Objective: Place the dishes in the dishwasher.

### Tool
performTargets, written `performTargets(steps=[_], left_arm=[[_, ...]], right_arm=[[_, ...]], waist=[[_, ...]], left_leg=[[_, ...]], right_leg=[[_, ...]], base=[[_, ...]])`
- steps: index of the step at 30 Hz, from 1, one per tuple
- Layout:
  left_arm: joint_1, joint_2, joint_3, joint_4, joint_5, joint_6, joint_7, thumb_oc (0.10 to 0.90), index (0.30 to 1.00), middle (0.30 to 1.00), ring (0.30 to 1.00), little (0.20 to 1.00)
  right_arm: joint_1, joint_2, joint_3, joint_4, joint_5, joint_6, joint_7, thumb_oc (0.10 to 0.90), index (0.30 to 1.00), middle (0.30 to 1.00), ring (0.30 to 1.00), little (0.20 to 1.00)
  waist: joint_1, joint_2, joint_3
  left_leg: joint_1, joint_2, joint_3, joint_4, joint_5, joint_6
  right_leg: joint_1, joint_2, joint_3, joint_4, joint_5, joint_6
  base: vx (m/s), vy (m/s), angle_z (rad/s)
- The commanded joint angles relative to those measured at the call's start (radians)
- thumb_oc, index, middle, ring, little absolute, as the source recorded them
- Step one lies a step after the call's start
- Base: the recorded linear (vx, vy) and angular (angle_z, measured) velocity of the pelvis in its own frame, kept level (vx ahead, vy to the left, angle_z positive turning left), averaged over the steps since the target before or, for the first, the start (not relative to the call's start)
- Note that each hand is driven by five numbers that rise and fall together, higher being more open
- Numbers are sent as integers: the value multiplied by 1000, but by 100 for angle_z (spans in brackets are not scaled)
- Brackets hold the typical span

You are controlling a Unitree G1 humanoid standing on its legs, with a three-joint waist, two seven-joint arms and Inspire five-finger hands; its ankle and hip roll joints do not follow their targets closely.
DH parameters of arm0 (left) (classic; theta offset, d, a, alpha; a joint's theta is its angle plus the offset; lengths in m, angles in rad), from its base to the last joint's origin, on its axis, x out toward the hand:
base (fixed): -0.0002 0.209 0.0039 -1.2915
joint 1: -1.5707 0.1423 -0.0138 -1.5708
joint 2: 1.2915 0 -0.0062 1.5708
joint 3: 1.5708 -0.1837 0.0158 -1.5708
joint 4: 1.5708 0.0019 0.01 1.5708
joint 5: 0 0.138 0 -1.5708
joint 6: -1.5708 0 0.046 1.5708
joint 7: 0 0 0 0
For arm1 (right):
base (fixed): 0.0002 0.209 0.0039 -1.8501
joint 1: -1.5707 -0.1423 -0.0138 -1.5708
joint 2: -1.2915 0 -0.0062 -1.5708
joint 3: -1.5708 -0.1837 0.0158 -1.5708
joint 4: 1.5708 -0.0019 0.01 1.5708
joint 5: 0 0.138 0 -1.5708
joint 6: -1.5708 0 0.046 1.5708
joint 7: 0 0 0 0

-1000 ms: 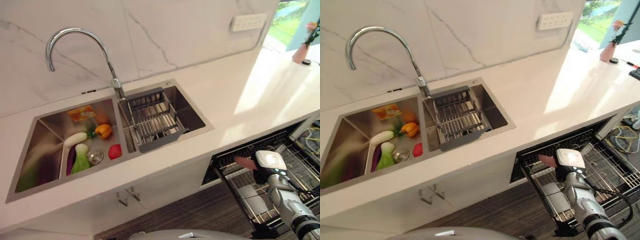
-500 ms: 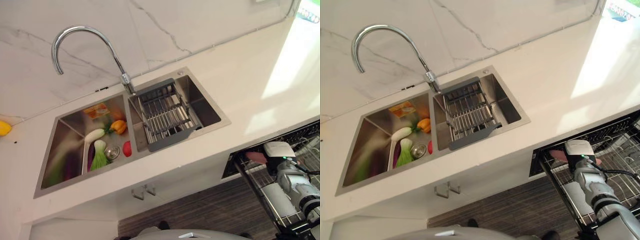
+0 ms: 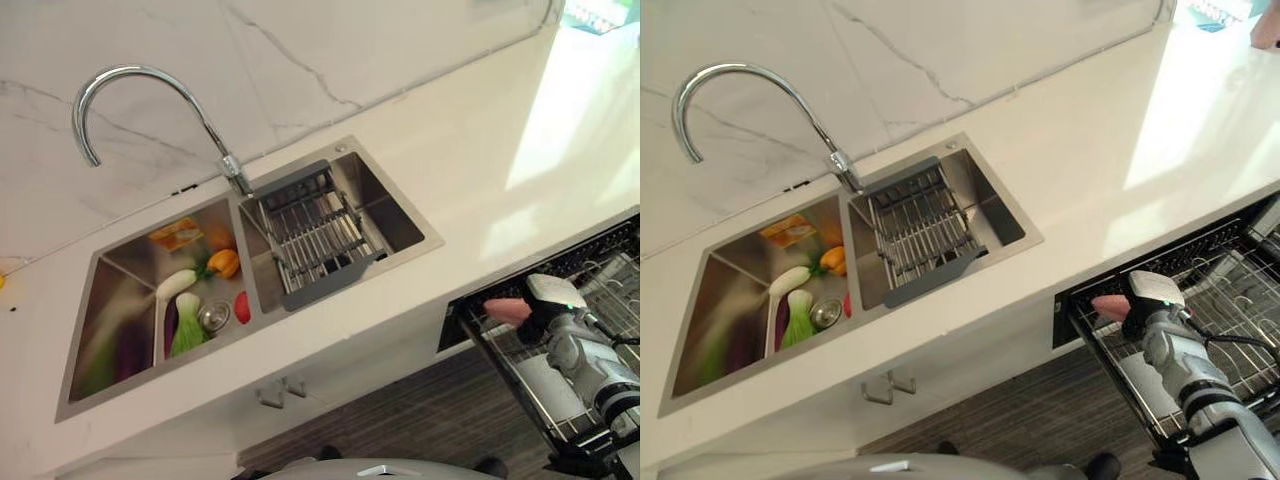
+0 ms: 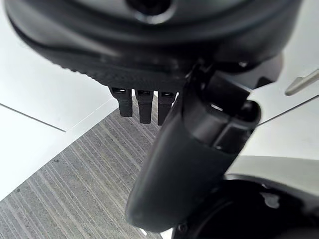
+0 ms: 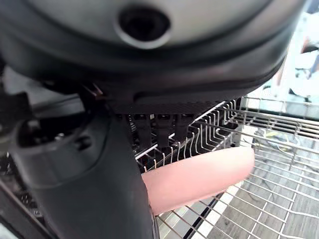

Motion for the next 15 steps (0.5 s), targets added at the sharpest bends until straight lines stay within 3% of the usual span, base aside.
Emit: performTargets(steps=[1, 5, 6, 10, 15], left_arm=[[-58, 38, -29, 15, -2, -12, 4, 800, 900, 900, 900, 900], [-70, 40, -43, 6, -27, -12, 6, 800, 900, 900, 900, 900], [-75, 39, -55, 5, -21, -12, 5, 800, 900, 900, 900, 900], [-75, 37, -55, 17, -5, -7, 4, 800, 900, 900, 900, 900], [-65, 46, -31, 26, 3, -5, 14, 800, 900, 900, 900, 900]], right_arm=[[-173, -117, -122, -5, 186, -7, -45, 800, 900, 900, 900, 900], [-206, -224, -240, 106, 293, 5, -99, 800, 900, 900, 900, 900], [-204, -287, -302, 188, 336, 13, -113, 800, 900, 900, 900, 900], [-157, -373, -388, 270, 364, 14, -131, 800, 900, 900, 900, 900], [-42, -398, -522, 287, 403, 6, -166, 800, 900, 900, 900, 900]], waist=[[-2, -48, -56], [-10, -61, -67], [-23, -68, -72], [-34, -75, -79], [-47, -81, -79]], left_leg=[[-43, 36, -5, -19, 23, -31], [-29, 54, 2, -22, 29, -44], [-25, 65, 7, -22, 33, -51], [-11, 84, 19, -22, 36, -62], [2, 96, 38, -22, 36, -67]], right_leg=[[34, 0, 35, -8, -98, 21], [39, 24, 46, -15, -99, 19], [40, 33, 48, -15, -101, 18], [46, 54, 57, -21, -106, 15], [43, 66, 71, -25, -107, 13]], base=[[18, -73, -8], [18, -61, -15], [5, -33, -10], [11, -49, -8], [13, -33, -17]])
